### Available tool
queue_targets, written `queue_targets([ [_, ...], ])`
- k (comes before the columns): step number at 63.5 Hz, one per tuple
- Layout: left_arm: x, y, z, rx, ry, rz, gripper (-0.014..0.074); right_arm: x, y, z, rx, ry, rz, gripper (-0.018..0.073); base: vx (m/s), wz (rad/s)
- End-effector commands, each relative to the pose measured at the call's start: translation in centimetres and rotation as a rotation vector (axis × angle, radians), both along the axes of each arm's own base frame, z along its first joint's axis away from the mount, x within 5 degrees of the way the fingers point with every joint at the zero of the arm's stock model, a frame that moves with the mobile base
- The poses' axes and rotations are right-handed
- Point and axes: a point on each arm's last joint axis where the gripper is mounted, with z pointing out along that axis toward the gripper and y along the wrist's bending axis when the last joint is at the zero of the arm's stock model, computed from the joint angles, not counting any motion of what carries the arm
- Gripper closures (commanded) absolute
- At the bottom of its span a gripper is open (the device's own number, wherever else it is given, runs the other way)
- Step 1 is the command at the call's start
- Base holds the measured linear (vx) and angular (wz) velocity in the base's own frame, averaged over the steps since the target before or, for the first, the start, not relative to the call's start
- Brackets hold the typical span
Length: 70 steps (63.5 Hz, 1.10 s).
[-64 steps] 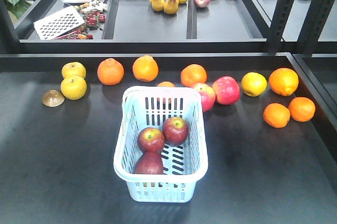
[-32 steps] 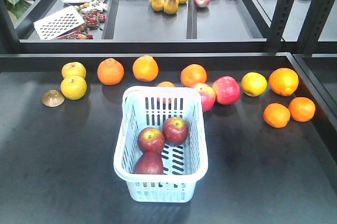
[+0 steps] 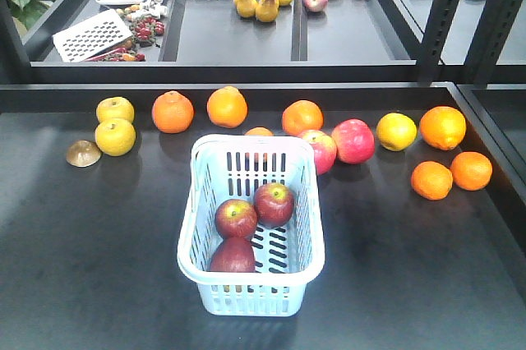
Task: Pick three apples into basket with both arms
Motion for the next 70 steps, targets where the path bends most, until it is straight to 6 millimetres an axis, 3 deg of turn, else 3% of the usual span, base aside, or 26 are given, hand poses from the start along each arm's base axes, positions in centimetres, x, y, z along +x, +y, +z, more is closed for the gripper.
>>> queue_targets([
  [1, 0.1, 0.0, 1.3, -0.026, -0.092, -0.001, 0.0605, 0.0, -0.1, 1.2, -0.013, -0.089, 0.001, 0.0568, 0.00, 0.00],
  [49, -0.4, 0.4, 1.3, -0.005, -0.136, 0.006, 0.0604, 0.0, -0.1, 1.2, -0.013, -0.089, 0.001, 0.0568, 0.00, 0.00],
  [60, -1.9, 0.5, -1.7, -0.043, -0.252, -0.025, 0.0604, 0.0, -0.1, 1.2, -0.008, -0.090, 0.003, 0.0568, 0.00, 0.00],
  [70, -3.7, 0.6, -6.2, -0.110, -0.421, -0.068, 0.0604, 0.0, -0.1, 1.2, -0.008, -0.090, 0.003, 0.0568, 0.00, 0.00],
])
